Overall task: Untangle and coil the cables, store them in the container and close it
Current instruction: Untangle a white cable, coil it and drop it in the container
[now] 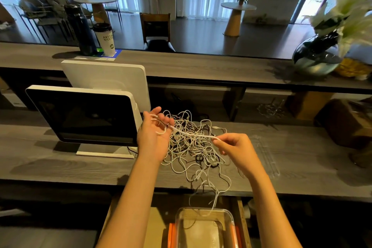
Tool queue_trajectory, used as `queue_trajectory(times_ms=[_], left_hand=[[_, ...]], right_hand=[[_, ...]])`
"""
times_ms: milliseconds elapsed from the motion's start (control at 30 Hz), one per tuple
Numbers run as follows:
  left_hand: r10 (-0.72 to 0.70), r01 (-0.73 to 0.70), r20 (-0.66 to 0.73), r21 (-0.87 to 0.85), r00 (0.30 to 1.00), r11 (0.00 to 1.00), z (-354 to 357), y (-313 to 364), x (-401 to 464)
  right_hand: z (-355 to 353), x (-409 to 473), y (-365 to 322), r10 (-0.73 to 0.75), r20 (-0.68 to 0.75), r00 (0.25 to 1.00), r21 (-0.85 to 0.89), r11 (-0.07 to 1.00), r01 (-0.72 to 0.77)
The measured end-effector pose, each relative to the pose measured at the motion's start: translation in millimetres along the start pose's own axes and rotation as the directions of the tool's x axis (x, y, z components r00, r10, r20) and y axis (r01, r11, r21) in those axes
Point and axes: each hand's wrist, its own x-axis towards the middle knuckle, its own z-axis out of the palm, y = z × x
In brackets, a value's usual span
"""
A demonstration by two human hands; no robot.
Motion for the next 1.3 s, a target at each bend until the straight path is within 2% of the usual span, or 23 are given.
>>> queue_trajectory(times_ms=[67,133,200,267,300,400,467,533,600,700,767,867,933,1000,1067,1100,1133,1167,1200,1233,1267,1300], left_hand=[[0.100,-0.086,-0.032,0.305,0.994,0.949,-2,-4,2],[0.232,-0.203,0.044,0.655,0.972,0.728,-7,-10,2],[0.247,-0.281,0.185,0.848,0.951,0.449,-10,-17,2],[0.159,-0.317,0.286,0.921,0.945,0.227,-10,-22,3],[0.105,-0.329,0.316,0.931,0.943,0.158,-10,-24,3],[-0.088,-0.370,0.374,0.927,0.923,0.060,-5,-29,-6],[-0.234,-0.380,0.377,0.924,0.896,0.037,-2,-30,-15],[-0.372,-0.319,0.334,0.942,0.866,0.103,-1,-31,-21],[-0.505,-0.274,0.323,0.946,0.801,0.171,-3,-32,-24],[-0.642,-0.297,0.304,0.947,0.704,0.123,-8,-30,-22],[-0.656,-0.237,0.285,0.958,0.699,0.163,-11,-27,-21],[-0.511,-0.181,0.312,0.940,0.801,0.289,-11,-20,-20],[-0.349,-0.130,0.268,0.919,0.898,0.372,-10,-12,-18],[-0.206,-0.070,0.195,0.865,0.959,0.497,-10,-9,-15],[-0.148,0.022,0.135,0.660,0.980,0.751,-9,-9,-12],[-0.144,0.071,0.121,0.466,0.982,0.882,-7,-8,-12],[-0.131,0.097,0.117,0.256,0.985,0.962,-6,-5,-11],[-0.103,0.095,0.106,0.080,0.989,0.992,-4,-1,-9],[-0.074,0.075,0.079,-0.020,0.994,0.997,-3,5,-8],[-0.050,0.051,0.045,-0.030,0.998,0.998,-2,11,-6],[-0.013,0.013,0.006,0.061,1.000,0.998,-2,15,-5],[0.050,-0.043,-0.024,0.240,0.998,0.970,-2,17,-5]], right_hand=[[1,-2,0,-0.023,0.041,0.999,-0.010,1.000,0.023],[5,-4,-4,-0.061,0.071,0.996,-0.031,0.998,0.063],[9,-5,-9,-0.108,0.069,0.992,-0.026,0.994,0.110],[12,-4,-12,-0.147,0.043,0.988,-0.008,0.989,0.147],[13,-4,-12,-0.165,0.024,0.986,-0.007,0.986,0.165],[17,-2,-14,-0.204,-0.018,0.979,0.012,0.979,0.204],[19,-1,-15,-0.214,-0.039,0.976,0.021,0.976,0.215],[21,0,-14,-0.209,-0.073,0.975,0.016,0.978,0.210],[21,2,-12,-0.203,-0.112,0.973,-0.008,0.979,0.203],[20,4,-9,-0.139,-0.127,0.982,-0.004,0.990,0.140],[18,2,-8,-0.098,-0.099,0.990,0.027,0.994,0.101],[18,1,-7,-0.051,-0.080,0.995,0.042,0.998,0.055],[16,1,-6,0.004,-0.080,0.997,0.049,0.999,0.000],[13,0,-3,0.052,-0.061,0.997,0.093,0.995,-0.046],[11,-1,-1,0.072,-0.026,0.997,0.133,0.989,-0.068],[11,-1,-1,0.075,-0.006,0.997,0.136,0.988,-0.073],[12,-2,0,0.075,0.014,0.997,0.134,0.988,-0.076],[12,-2,0,0.074,0.032,0.997,0.131,0.988,-0.077],[11,-2,2,0.065,0.049,0.997,0.126,0.989,-0.071],[10,-3,4,0.050,0.064,0.997,0.116,0.992,-0.057],[8,-3,5,0.027,0.081,0.996,0.098,0.995,-0.035],[7,-4,5,0.000,0.111,0.994,0.069,0.998,-0.008]])
